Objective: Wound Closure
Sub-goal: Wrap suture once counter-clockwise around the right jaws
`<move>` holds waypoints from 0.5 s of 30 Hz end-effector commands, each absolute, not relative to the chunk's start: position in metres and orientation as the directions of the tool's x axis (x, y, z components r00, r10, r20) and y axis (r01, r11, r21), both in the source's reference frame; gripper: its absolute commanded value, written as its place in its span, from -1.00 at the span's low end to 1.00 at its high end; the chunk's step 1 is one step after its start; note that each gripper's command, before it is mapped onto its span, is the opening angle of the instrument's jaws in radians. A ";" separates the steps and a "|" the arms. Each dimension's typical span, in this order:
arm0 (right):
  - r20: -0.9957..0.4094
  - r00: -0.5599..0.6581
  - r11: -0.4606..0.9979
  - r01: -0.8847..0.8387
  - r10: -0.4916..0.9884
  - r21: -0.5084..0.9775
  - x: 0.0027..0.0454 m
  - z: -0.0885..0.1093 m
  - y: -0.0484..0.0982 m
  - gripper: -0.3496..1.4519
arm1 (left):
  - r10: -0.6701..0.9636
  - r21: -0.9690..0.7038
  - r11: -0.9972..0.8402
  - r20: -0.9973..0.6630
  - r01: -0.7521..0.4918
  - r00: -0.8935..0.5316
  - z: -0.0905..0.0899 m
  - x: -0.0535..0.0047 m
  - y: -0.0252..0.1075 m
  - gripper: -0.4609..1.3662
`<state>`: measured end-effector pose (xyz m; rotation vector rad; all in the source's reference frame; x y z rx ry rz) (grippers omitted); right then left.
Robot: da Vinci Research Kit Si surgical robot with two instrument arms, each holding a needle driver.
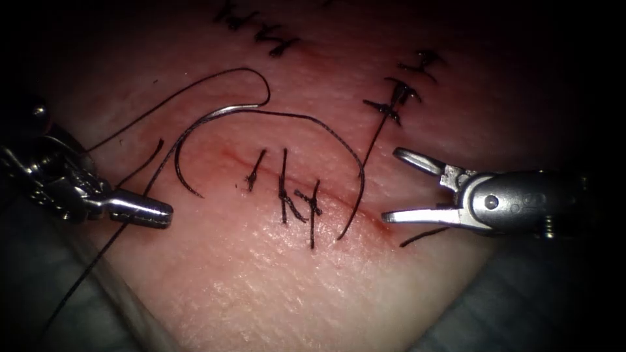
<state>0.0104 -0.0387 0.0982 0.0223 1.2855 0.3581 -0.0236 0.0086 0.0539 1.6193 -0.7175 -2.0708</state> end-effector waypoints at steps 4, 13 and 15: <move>-0.926 0.249 0.944 -0.240 0.284 0.225 0.0104 0.099 -0.039 0.41 | -0.616 0.637 -0.771 -0.751 -0.017 -0.239 0.053 -0.0236 0.009 -0.88; -0.926 0.252 0.944 -0.242 0.283 0.223 0.0107 0.099 -0.039 0.45 | -0.625 0.652 -0.758 -0.739 -0.033 -0.249 0.053 -0.0237 0.009 -0.88; -0.926 0.252 0.944 -0.242 0.283 0.223 0.0109 0.099 -0.039 0.46 | -0.626 0.653 -0.757 -0.738 -0.033 -0.250 0.053 -0.0237 0.009 -0.88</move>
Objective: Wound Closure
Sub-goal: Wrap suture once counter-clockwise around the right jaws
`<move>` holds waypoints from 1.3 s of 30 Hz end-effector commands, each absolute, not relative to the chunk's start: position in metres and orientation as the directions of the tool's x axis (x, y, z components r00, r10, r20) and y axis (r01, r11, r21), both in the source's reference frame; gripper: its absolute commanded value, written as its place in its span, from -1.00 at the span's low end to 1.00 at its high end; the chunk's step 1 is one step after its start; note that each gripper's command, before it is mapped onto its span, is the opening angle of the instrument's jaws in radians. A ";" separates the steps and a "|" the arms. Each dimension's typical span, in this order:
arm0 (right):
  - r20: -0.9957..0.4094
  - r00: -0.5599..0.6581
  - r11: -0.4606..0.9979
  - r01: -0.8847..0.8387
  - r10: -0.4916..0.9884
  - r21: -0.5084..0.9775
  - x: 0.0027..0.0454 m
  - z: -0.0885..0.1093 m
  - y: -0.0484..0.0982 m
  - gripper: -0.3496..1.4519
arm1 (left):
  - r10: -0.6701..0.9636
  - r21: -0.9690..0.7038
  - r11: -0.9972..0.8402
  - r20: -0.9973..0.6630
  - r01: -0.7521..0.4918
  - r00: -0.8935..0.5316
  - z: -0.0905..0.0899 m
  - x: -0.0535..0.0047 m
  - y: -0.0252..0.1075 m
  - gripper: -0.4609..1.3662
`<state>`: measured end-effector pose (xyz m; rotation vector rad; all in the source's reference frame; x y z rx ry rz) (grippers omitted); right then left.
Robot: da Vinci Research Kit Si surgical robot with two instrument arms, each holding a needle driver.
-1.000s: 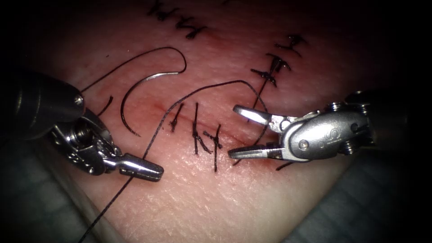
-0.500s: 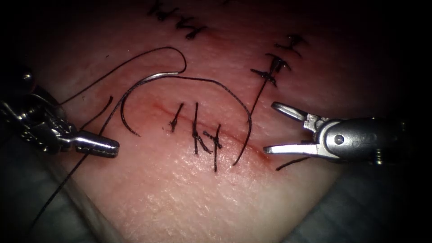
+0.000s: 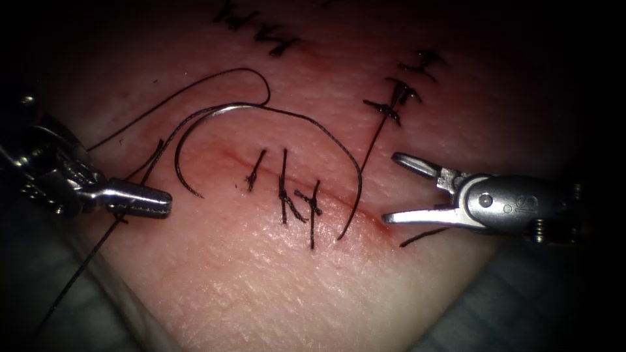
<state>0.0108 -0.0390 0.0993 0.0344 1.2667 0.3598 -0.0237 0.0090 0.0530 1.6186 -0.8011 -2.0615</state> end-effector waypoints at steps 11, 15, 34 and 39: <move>-0.923 0.255 0.943 -0.244 0.288 0.227 0.0110 0.099 -0.039 0.42 | -0.623 0.651 -0.758 -0.740 -0.035 -0.256 0.053 -0.0240 0.009 -0.88; -0.918 0.256 0.938 -0.254 0.302 0.238 0.0113 0.098 -0.037 0.36 | -0.622 0.646 -0.763 -0.744 -0.026 -0.246 0.053 -0.0243 0.008 -0.88; -0.929 0.225 0.948 -0.198 0.292 0.250 0.0161 0.102 -0.027 -1.00 | -0.662 0.632 -0.746 -0.737 0.210 -0.135 0.051 -0.0310 0.005 -0.88; -0.942 0.199 0.958 -0.151 0.272 0.245 0.0181 0.104 -0.026 -1.00 | -0.694 0.662 -0.715 -0.711 0.226 -0.115 0.049 -0.0313 0.005 -0.88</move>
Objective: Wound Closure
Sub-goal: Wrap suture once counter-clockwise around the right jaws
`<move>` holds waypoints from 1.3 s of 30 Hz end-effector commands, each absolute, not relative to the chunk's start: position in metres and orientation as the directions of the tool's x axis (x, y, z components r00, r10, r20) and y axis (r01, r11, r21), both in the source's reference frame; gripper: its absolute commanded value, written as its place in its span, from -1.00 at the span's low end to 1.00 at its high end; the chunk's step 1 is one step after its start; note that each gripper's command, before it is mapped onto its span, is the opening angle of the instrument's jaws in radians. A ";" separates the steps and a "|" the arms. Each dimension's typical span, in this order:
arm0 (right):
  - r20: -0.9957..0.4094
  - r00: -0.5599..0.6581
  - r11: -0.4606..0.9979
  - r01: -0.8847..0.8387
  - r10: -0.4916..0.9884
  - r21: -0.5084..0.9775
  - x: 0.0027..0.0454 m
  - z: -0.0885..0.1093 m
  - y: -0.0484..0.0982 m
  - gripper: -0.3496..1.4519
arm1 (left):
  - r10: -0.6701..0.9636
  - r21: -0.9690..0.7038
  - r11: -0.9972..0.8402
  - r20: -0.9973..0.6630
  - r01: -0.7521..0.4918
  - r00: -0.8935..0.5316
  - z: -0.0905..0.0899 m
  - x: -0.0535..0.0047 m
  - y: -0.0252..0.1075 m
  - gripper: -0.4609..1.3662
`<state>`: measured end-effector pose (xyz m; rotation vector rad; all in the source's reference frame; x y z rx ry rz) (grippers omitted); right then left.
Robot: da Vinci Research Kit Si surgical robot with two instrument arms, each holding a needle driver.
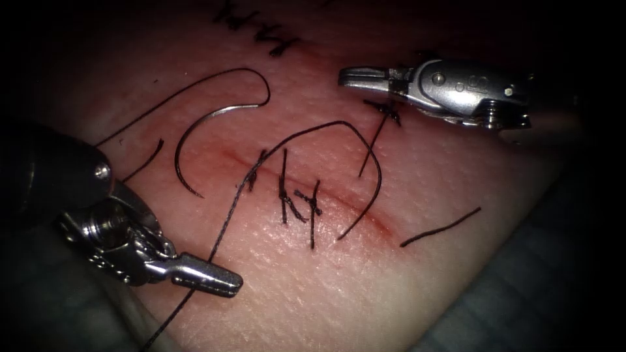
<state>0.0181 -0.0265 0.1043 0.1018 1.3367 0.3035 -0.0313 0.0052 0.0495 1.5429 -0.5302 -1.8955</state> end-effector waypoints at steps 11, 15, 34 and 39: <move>-0.961 0.175 0.976 -0.053 0.216 0.210 0.0222 0.108 -0.031 -1.00 | -0.731 0.703 -0.677 -0.676 0.219 -0.091 0.048 -0.0319 0.010 -0.88; -0.961 0.159 0.974 -0.027 0.224 0.223 0.0227 0.107 -0.032 -1.00 | -0.728 0.701 -0.682 -0.678 0.211 -0.099 0.049 -0.0322 0.012 -0.88; -0.968 0.096 0.971 0.020 0.234 0.237 0.0227 0.104 -0.037 -1.00 | -0.656 0.628 -0.753 -0.740 0.198 -0.147 0.060 -0.0304 0.013 -0.88; -0.968 0.096 0.971 0.021 0.234 0.237 0.0227 0.104 -0.037 -1.00 | -0.655 0.627 -0.754 -0.741 0.198 -0.149 0.059 -0.0305 0.013 -0.88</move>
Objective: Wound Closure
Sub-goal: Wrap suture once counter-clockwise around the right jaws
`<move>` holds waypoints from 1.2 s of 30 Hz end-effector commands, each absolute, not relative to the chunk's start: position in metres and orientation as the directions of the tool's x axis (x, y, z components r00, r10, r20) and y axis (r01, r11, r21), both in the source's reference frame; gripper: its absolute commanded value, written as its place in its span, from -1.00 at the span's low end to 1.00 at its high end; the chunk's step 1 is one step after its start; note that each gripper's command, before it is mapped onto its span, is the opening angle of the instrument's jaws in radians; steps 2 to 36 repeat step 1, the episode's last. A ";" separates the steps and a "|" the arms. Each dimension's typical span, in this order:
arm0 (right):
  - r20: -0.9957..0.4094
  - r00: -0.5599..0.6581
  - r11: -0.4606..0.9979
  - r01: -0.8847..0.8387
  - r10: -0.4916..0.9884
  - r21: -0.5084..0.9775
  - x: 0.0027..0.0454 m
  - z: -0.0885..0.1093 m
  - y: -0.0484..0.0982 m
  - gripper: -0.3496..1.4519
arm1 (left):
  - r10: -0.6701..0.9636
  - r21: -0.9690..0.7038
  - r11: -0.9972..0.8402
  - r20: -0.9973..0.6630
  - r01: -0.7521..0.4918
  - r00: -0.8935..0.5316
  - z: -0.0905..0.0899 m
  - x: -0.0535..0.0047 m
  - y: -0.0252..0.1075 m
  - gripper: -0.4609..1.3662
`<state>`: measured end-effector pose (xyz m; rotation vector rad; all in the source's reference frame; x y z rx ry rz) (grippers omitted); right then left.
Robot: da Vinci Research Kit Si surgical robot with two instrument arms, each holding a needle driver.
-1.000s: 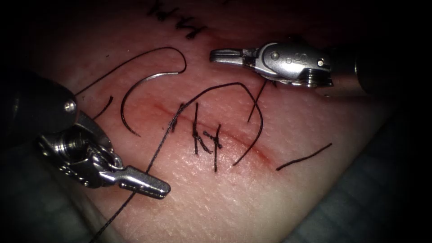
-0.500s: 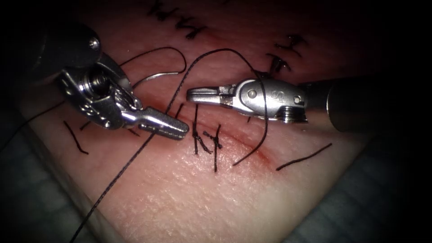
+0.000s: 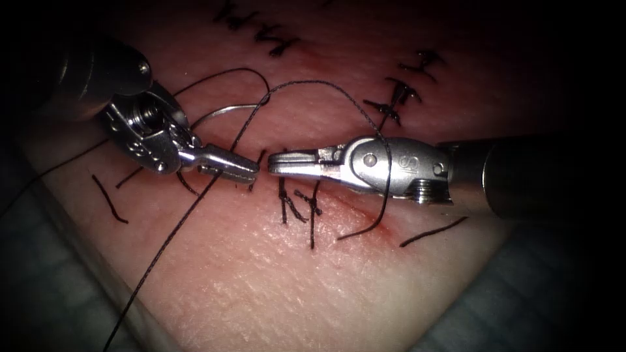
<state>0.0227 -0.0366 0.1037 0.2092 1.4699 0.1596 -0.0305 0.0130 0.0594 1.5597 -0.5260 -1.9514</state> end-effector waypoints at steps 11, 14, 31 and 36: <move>-0.968 0.096 0.971 0.021 0.234 0.237 0.0227 0.104 -0.037 -1.00 | -0.655 0.627 -0.754 -0.741 0.198 -0.149 0.059 -0.0305 0.013 -0.88; -0.968 0.096 0.971 0.021 0.234 0.237 0.0227 0.104 -0.037 -1.00 | -0.655 0.627 -0.754 -0.741 0.198 -0.149 0.059 -0.0305 0.013 -0.88; -0.968 0.096 0.971 0.021 0.234 0.237 0.0227 0.104 -0.037 -1.00 | -0.655 0.627 -0.754 -0.741 0.198 -0.149 0.059 -0.0305 0.013 -0.88; -0.968 0.096 0.971 0.021 0.234 0.237 0.0227 0.104 -0.037 -1.00 | -0.655 0.627 -0.754 -0.741 0.198 -0.149 0.059 -0.0305 0.013 -0.88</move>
